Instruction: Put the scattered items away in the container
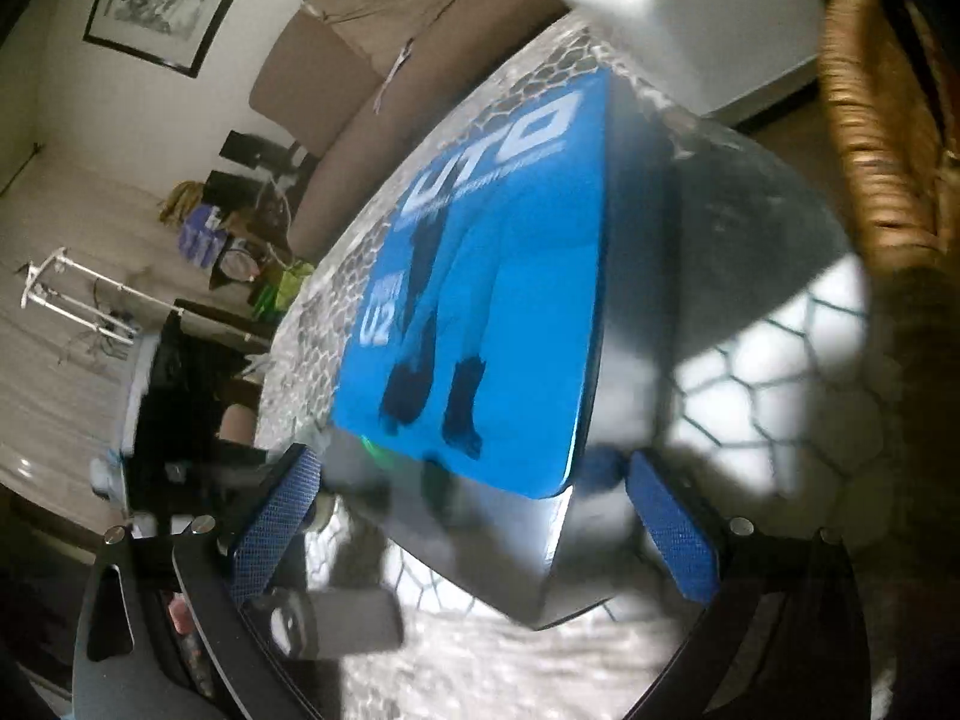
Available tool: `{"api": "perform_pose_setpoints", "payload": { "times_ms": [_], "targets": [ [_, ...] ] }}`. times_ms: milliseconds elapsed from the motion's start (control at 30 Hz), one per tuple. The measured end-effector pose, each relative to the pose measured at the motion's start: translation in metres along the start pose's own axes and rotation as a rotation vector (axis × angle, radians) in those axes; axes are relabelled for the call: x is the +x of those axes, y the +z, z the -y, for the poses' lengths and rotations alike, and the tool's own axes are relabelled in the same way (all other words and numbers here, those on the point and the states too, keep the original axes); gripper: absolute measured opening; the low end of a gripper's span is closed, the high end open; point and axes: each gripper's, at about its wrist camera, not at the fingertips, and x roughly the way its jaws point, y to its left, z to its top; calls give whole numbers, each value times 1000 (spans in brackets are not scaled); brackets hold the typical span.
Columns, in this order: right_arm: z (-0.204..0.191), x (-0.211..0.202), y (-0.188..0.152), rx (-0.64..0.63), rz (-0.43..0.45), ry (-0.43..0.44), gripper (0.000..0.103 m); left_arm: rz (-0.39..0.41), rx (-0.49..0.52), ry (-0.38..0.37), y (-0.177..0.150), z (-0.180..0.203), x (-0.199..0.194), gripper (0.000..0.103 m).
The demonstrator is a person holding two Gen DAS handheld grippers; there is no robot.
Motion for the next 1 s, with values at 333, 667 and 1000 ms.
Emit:
{"api": "perform_pose_setpoints", "payload": {
  "times_ms": [333,667,1000],
  "targets": [
    [-15,35,-16,-123,-60,-181,103,176,-273,-20,28,-36,0,103],
    [-19,49,-13,-161,-44,-189,103,76,-179,69,39,-8,22,103],
    [-65,23,-4,-244,12,-157,103,104,-172,6,8,20,-16,103]
  ]
}}
